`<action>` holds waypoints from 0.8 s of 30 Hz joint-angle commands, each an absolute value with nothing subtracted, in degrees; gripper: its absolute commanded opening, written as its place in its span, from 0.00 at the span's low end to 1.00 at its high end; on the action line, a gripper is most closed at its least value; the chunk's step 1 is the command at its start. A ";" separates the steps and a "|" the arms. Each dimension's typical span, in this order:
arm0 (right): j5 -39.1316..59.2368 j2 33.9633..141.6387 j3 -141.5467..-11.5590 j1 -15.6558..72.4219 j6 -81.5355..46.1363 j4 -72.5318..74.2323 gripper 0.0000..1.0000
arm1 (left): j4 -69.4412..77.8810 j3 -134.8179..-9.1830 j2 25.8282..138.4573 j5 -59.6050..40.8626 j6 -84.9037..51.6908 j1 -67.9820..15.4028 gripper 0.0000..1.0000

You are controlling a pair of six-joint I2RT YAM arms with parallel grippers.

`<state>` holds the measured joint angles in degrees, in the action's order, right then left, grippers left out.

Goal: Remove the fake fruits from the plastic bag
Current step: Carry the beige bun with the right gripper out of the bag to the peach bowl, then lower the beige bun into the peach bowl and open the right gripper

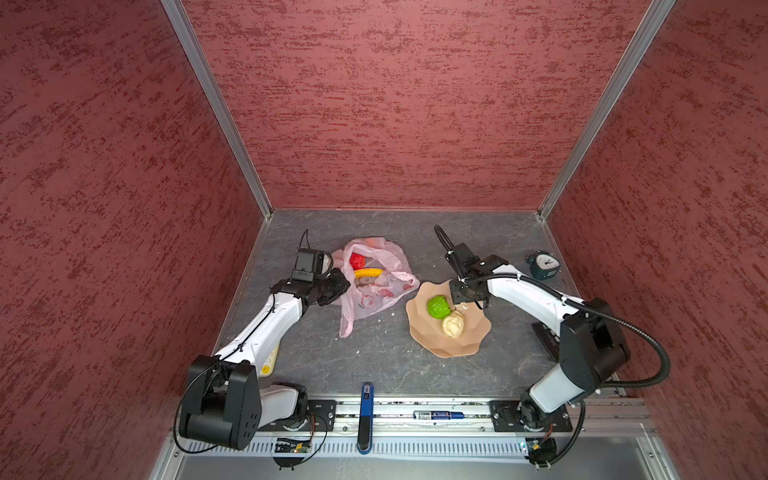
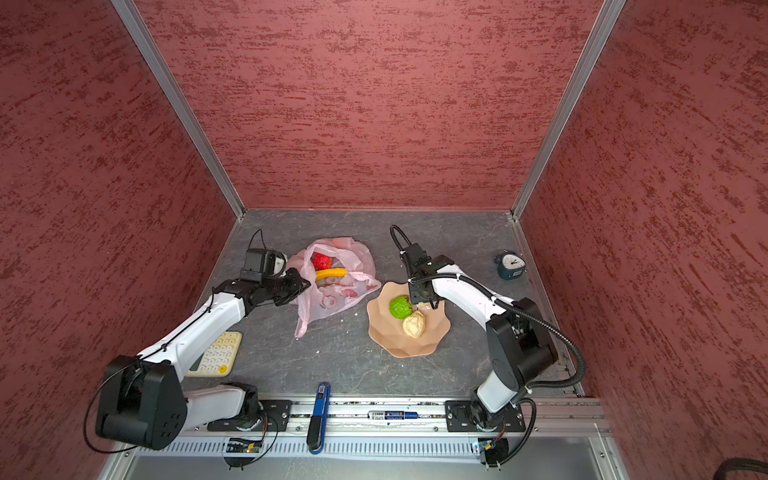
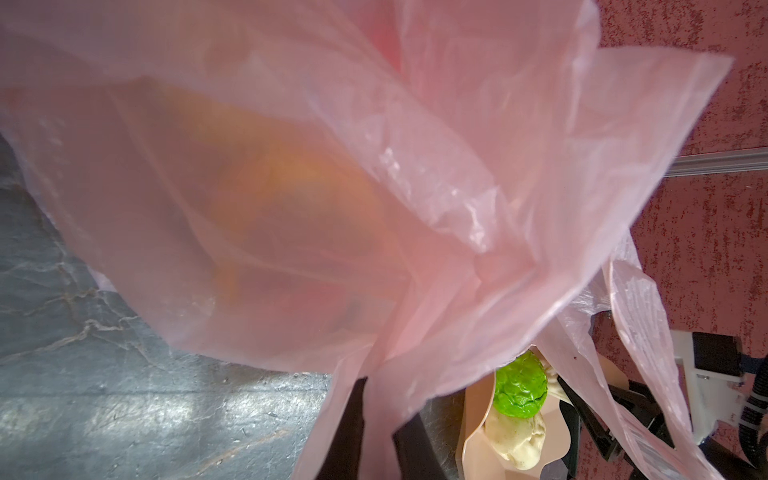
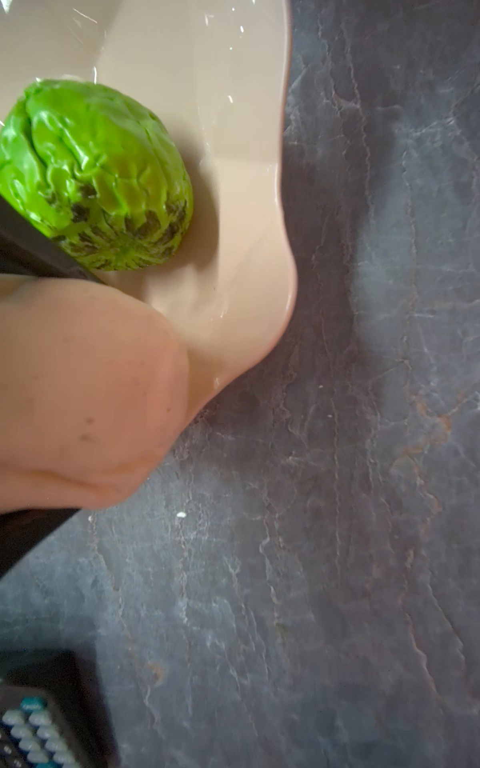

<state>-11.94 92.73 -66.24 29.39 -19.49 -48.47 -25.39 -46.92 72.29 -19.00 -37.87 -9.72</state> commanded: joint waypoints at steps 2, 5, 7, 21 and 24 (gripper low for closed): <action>-8.47 92.84 -64.97 29.01 -20.98 -44.67 0.47 | -25.38 -46.32 70.94 -18.33 -37.35 -10.00 0.14; -7.19 93.06 -63.97 29.00 -21.81 -43.42 0.49 | -25.27 -46.23 70.84 -18.41 -37.36 -9.98 0.14; -6.33 93.05 -63.35 29.00 -22.28 -42.36 0.53 | -25.45 -46.29 70.88 -18.60 -37.18 -9.97 0.14; -8.03 92.39 -61.70 29.00 -24.52 -40.36 0.79 | -26.43 -47.44 70.62 -18.45 -36.08 -9.84 0.14; -9.52 91.29 -62.13 29.00 -24.86 -40.84 0.82 | -27.06 -48.05 70.44 -18.13 -35.69 -9.71 0.14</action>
<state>-7.57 93.32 -62.08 29.36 -23.83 -41.69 -26.11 -46.83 71.53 -19.00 -37.19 -9.69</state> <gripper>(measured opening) 0.813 0.139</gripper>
